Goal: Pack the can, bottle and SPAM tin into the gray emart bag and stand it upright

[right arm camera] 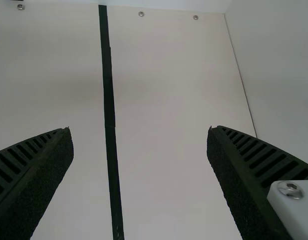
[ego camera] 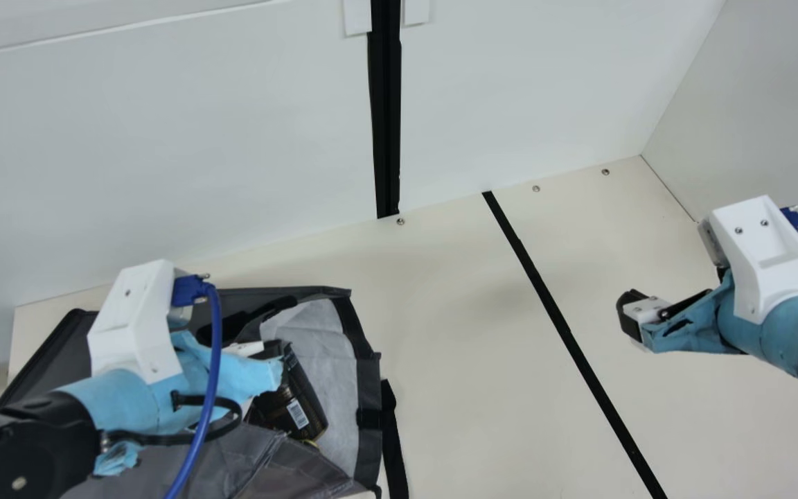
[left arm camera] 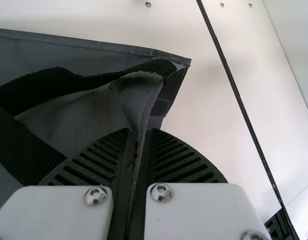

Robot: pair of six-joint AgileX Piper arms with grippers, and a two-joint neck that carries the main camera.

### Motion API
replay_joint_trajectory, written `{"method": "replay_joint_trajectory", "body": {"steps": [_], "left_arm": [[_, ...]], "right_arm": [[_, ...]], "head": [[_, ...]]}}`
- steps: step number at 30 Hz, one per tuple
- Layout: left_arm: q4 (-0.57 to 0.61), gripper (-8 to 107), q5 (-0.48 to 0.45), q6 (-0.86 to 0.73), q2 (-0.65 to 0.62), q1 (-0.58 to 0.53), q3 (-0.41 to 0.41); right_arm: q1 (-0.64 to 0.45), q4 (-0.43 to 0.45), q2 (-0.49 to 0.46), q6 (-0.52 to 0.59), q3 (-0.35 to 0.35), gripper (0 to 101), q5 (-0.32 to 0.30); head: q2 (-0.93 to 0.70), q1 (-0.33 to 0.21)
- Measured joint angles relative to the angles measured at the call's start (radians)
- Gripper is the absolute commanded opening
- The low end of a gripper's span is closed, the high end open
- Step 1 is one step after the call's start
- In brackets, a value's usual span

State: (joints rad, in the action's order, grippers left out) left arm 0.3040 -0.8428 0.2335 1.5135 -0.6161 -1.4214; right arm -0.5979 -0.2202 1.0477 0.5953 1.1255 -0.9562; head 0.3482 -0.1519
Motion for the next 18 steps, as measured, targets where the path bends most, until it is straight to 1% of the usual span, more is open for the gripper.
{"method": "replay_joint_trajectory", "body": {"steps": [11, 18], "left_arm": [[0.000, -8, 0.000, 0.000, 0.000, 0.000, 0.000], [0.000, -8, 0.000, 0.000, 0.000, 0.000, 0.000]], "right_arm": [[0.033, 0.119, -0.035, -0.140, 0.086, 95, -0.077], [0.044, 0.172, -0.052, -0.204, 0.135, 95, -0.123]], "head": [[0.000, 0.000], [0.000, 0.000]]}}
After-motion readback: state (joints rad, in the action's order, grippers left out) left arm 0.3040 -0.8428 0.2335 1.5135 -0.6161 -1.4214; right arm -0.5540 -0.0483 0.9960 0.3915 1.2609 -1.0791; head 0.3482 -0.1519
